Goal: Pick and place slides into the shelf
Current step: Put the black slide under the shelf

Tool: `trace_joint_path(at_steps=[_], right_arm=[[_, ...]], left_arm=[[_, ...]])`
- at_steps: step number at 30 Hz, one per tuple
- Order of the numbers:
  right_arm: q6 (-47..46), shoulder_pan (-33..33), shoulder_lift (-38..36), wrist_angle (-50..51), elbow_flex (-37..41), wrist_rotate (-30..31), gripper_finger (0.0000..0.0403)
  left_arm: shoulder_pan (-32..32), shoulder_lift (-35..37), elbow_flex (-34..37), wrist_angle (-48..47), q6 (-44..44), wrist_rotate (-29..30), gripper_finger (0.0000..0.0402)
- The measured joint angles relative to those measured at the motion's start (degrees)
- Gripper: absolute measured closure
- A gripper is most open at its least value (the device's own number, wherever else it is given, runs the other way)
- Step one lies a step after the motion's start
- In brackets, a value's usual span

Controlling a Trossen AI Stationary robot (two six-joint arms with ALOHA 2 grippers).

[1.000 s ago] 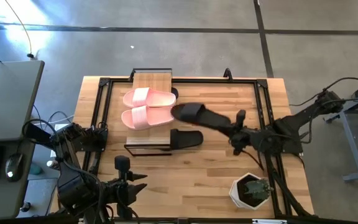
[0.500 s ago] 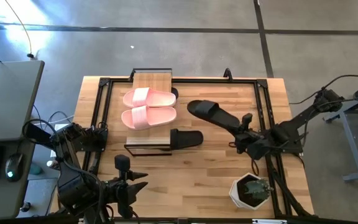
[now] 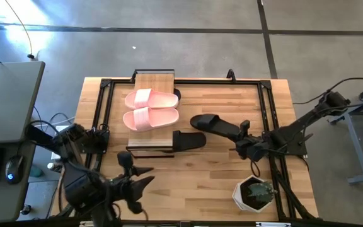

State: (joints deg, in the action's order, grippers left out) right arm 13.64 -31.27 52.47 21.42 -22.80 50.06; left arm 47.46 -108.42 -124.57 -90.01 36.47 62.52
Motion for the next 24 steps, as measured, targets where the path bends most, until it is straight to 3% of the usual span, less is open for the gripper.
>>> trace_joint_path(at_steps=[7, 18, 24], right_arm=[[2.53, 4.38, 0.00, -3.25, 2.41, -8.23, 0.0366], [11.85, 11.91, 0.00, -22.34, 10.89, -14.38, 0.0349], [11.91, 15.46, 0.00, -23.99, 12.13, -17.60, 0.0348]], left_arm=[[-5.55, 0.00, 0.00, 0.00, -0.10, -0.97, 0.0291], [-13.39, 0.04, 0.00, 0.00, -5.16, -1.81, 0.0291], [-16.23, 0.15, 0.00, 0.00, -5.86, -1.88, 0.0291]])
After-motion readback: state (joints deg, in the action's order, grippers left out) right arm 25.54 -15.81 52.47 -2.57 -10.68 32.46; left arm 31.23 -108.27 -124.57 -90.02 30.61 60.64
